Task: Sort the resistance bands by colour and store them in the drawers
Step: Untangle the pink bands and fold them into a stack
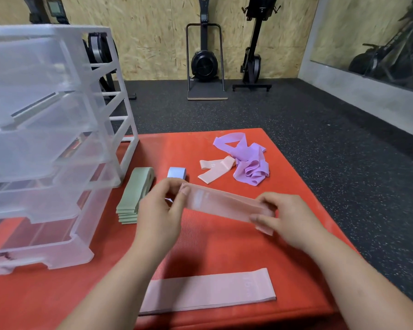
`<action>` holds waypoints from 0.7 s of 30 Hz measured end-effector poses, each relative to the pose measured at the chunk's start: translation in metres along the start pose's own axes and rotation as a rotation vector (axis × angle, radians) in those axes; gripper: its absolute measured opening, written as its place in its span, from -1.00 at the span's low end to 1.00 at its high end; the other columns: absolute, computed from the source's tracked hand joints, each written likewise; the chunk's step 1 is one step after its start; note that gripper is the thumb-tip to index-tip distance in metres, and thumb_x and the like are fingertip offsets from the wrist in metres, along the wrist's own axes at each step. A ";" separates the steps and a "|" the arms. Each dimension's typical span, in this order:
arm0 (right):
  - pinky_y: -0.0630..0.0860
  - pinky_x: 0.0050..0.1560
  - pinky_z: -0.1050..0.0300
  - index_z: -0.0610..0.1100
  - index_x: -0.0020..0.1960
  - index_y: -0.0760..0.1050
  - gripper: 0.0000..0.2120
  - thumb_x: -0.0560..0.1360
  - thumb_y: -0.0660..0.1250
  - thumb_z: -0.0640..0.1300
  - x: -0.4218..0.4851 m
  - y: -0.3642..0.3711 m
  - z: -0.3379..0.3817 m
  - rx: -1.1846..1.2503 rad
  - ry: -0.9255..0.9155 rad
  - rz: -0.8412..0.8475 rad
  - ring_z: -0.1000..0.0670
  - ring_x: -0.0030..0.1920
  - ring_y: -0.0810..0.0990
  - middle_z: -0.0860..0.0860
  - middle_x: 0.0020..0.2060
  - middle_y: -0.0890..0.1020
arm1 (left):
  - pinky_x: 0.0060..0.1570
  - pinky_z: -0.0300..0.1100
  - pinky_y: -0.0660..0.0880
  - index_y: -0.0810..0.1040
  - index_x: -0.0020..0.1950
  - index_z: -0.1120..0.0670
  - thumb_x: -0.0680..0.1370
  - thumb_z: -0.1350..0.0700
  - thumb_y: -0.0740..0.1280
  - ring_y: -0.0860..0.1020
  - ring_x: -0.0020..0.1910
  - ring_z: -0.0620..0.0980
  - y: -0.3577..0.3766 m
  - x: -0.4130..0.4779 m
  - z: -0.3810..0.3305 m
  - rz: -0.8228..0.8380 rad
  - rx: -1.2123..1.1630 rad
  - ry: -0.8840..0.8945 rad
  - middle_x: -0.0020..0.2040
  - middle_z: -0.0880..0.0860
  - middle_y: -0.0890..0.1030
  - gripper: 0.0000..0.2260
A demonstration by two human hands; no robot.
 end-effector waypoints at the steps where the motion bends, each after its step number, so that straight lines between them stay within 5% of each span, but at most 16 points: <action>1: 0.50 -0.12 0.21 0.17 -0.05 0.62 -0.81 0.43 0.59 0.01 0.000 -0.004 -0.003 -0.006 0.003 0.013 0.20 -0.18 0.60 0.28 -0.21 0.68 | -0.15 -0.22 0.52 0.65 0.01 -0.07 0.67 0.11 0.40 0.61 -0.19 -0.07 -0.004 0.002 0.000 -0.040 0.011 -0.015 -0.15 -0.15 0.67 -0.91; 6: 0.50 -0.10 0.19 0.16 -0.08 0.66 -0.81 0.42 0.62 -0.05 -0.002 -0.023 -0.021 0.056 0.074 -0.015 0.17 -0.19 0.63 0.23 -0.21 0.71 | -0.09 -0.20 0.52 0.68 0.03 -0.07 0.66 0.02 0.40 0.64 -0.15 -0.17 -0.026 0.010 0.014 -0.198 0.062 -0.145 -0.15 -0.16 0.71 -0.93; 10: 0.55 -0.06 0.14 0.04 -0.02 0.70 -0.83 0.44 0.62 -0.10 -0.004 -0.036 -0.025 0.318 0.146 -0.101 -0.04 -0.19 0.68 0.00 -0.23 0.75 | -0.09 -0.19 0.52 0.70 0.03 -0.08 0.66 -0.01 0.40 0.65 -0.12 -0.25 -0.033 0.009 0.021 -0.180 0.145 -0.174 -0.15 -0.18 0.72 -0.92; 13: 0.54 -0.14 0.25 -0.11 -0.04 0.70 -0.91 0.49 0.57 -0.14 -0.007 -0.040 -0.021 0.505 0.198 -0.148 0.04 -0.27 0.63 -0.07 -0.26 0.74 | -0.14 -0.24 0.47 0.70 0.00 -0.09 0.65 0.00 0.40 0.64 -0.12 -0.25 -0.034 0.007 0.024 -0.156 0.172 -0.182 -0.17 -0.20 0.71 -0.91; 21: 0.68 -0.20 0.08 -0.19 -0.07 0.69 -0.82 0.52 0.52 -0.06 -0.018 -0.043 -0.002 0.745 0.335 -0.229 0.07 -0.31 0.61 0.00 -0.33 0.63 | -0.03 -0.12 0.58 0.75 0.01 -0.08 0.62 0.04 0.48 0.67 -0.17 -0.16 -0.049 0.000 0.023 -0.093 -0.001 -0.239 -0.15 -0.17 0.73 -0.95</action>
Point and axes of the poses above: each hand's wrist, its own x-axis towards the middle knuckle, its own y-axis out of the palm, z = x × y, the point moved 1 cm from there along x, towards the middle knuckle
